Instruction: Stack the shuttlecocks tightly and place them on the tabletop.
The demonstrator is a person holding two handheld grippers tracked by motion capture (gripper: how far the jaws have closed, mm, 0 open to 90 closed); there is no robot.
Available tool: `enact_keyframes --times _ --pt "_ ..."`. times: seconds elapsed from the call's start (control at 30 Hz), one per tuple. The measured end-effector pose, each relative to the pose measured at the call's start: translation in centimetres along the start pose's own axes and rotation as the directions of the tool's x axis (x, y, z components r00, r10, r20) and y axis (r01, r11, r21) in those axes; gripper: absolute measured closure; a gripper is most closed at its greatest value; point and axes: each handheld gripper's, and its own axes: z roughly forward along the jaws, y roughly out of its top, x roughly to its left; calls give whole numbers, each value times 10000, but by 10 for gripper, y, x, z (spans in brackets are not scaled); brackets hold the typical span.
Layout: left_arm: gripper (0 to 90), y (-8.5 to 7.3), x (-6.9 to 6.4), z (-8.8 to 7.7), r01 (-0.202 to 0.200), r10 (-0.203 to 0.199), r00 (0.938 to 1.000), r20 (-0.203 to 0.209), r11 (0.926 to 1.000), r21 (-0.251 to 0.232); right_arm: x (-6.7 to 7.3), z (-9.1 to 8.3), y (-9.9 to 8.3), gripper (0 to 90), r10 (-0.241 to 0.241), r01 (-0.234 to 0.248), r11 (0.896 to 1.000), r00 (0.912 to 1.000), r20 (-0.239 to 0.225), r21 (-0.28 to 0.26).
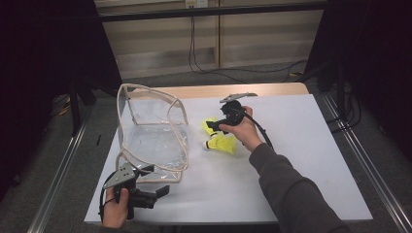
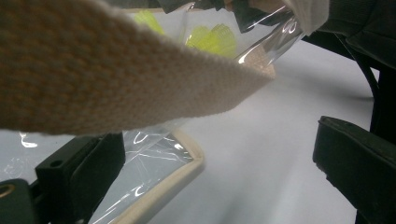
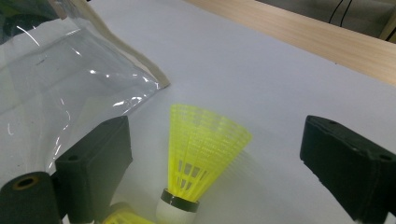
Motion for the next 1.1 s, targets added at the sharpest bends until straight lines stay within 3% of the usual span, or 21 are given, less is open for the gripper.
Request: enact_keyframes --times 0.47,1.1 --pt "24 0 0 0 47 -47 10000 -46 10000 -12 -3 11 6 121 -215 215 9996 9998 -22 188" --pt "23 0 0 1 70 -70 10000 -46 10000 -44 1 24 12 241 -512 516 9982 9986 -140 295"
